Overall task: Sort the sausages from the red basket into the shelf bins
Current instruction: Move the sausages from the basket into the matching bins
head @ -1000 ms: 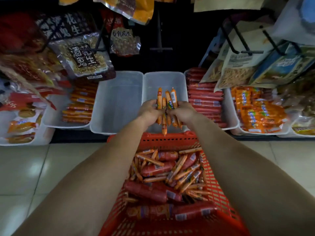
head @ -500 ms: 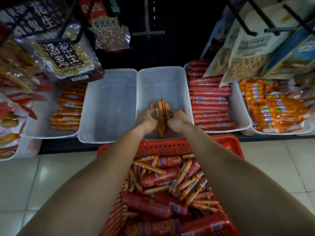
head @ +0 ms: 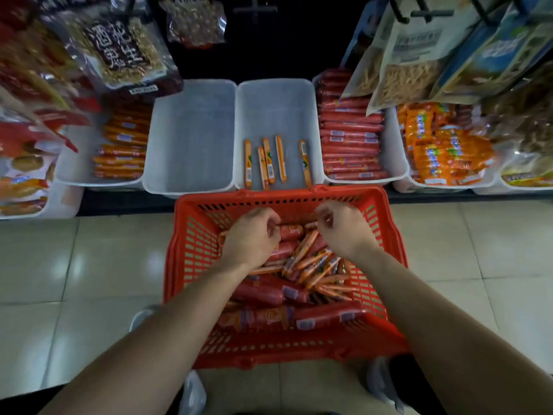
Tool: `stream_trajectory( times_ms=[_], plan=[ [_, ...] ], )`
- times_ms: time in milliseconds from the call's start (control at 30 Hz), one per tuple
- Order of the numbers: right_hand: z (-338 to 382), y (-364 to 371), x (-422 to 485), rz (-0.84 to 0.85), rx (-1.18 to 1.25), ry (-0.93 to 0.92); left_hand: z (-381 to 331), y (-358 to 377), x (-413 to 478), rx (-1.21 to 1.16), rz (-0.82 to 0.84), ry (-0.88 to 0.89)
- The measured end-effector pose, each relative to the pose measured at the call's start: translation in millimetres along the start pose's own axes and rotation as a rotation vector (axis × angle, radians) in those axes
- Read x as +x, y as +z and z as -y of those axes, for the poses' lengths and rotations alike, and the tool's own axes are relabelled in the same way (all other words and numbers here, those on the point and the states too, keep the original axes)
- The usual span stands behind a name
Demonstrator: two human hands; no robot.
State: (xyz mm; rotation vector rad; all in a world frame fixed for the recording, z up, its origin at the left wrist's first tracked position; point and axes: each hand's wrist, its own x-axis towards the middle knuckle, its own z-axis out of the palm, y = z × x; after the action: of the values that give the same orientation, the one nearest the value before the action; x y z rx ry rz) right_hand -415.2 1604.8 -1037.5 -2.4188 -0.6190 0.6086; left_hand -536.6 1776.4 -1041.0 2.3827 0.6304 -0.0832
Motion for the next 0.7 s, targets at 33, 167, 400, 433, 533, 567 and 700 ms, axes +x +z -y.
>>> stream_trajectory(
  times_ms=[33,167,400,433,533,567,700],
  plan=[
    [-13,12,-10,0.103,-0.043,0.052,2,14,-9,0.027,0.106,-0.034],
    [-57,56,-33,0.425,-0.304,0.11,16,61,-34,0.156,0.382,-0.149],
    [-92,89,-19,0.457,-0.541,-0.012,27,112,-19,0.091,0.446,-0.132],
    [-95,88,-17,0.422,-0.568,-0.043,26,118,-14,0.069,0.462,-0.153],
    [-104,83,-13,0.404,-0.651,-0.078,21,136,-2,0.066,0.465,-0.216],
    [-104,82,-13,0.422,-0.67,-0.092,20,140,0,0.063,0.452,-0.238],
    [-103,80,-11,0.409,-0.707,-0.143,26,148,1,0.002,0.413,-0.254]
  ],
)
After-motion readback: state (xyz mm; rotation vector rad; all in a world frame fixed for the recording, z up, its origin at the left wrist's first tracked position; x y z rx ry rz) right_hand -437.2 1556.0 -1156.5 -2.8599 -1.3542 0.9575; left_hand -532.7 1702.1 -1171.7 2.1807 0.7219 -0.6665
